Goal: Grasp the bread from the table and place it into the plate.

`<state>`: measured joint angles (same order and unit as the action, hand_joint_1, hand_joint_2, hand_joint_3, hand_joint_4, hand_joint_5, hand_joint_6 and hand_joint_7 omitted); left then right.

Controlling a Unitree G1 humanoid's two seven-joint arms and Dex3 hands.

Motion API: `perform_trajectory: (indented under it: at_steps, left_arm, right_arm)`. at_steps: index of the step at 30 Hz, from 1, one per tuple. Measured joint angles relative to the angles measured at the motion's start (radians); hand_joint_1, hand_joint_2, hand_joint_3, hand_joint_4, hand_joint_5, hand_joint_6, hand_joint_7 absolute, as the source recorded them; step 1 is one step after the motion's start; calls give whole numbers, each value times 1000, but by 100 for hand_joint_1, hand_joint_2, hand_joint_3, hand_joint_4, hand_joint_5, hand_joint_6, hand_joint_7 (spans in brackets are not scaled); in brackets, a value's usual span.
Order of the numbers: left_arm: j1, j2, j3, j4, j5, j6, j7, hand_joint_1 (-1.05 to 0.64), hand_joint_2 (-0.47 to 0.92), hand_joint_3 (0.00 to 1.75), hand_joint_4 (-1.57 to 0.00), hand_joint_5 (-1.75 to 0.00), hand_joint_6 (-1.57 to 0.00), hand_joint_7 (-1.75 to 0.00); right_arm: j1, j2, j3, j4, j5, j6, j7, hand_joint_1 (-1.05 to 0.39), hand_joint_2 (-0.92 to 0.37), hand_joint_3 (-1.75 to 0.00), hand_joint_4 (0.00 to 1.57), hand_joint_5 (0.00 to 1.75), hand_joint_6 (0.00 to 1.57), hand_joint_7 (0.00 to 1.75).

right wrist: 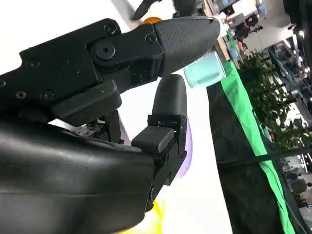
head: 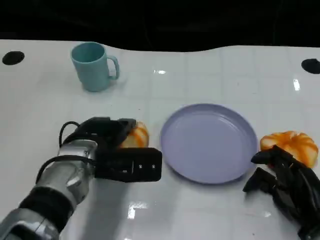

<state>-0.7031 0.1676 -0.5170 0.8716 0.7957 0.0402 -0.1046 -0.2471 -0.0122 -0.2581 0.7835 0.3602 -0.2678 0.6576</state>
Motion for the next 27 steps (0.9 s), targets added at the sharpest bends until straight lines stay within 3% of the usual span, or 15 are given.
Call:
perform_trajectory:
  at_steps: [5,7,13,14,15,16,17,19,20,23,25,27]
  left_arm:
    - [-75,-36,-2,171,-25,-63,75,-29,81,2,-20,-10,-23,-4]
    - [-95,-40,1,225,-49,-98,89,-28,90,8,-38,-19,-33,-8]
    - [-125,-43,1,309,-88,-156,108,-28,92,10,-43,-21,-36,-8]
    - [-128,-44,0,314,-90,-158,112,-32,92,28,-57,-104,-55,-62]
    - [-129,-44,-2,319,-89,-159,135,-35,92,42,-55,-142,-55,-90]
    - [-129,-46,-4,325,-87,-159,172,-36,92,47,-54,-155,-55,-100]
    - [-129,-48,-8,328,-85,-159,208,-36,92,49,-54,-161,-55,-105]
    - [-129,-50,-12,335,-84,-157,251,-36,92,56,-58,-172,-44,-153]
    - [-129,-50,-12,337,-85,-156,265,-36,92,57,-59,-173,-42,-160]
    - [-129,-50,-12,341,-87,-154,280,-36,92,57,-59,-174,-40,-167]
    - [-128,-51,-9,343,-89,-151,297,-27,92,50,-72,-175,-44,-169]
    - [-127,-53,5,326,-97,-139,349,-25,92,50,-75,-175,-47,-172]
  right_arm:
    - [10,0,2,-20,3,17,-1,-54,-92,-20,63,156,62,120]
    - [12,0,2,-24,2,18,-2,-54,-92,-20,64,157,63,121]
    - [14,0,3,-26,2,19,-5,-54,-92,-21,64,157,63,121]
    - [14,0,3,-26,2,19,-5,-54,-92,-20,65,157,63,121]
    - [14,0,3,-26,2,19,-5,-53,-92,-20,66,156,64,121]
    - [14,0,2,-26,3,19,-4,-53,-92,-19,66,156,64,120]
    - [14,0,1,-26,5,19,-4,-53,-92,-19,66,156,64,120]
    - [13,0,1,-25,7,19,-2,-53,-92,-21,64,157,62,120]
    - [13,0,0,-25,8,18,2,-53,-92,-22,63,157,62,120]
    - [13,-1,-1,-22,9,16,9,-53,-92,-22,63,157,61,121]
    - [12,-2,-2,-19,11,16,12,-54,-92,-19,63,158,61,121]
    - [6,-5,-6,-9,26,19,24,-55,-92,-18,63,158,61,121]
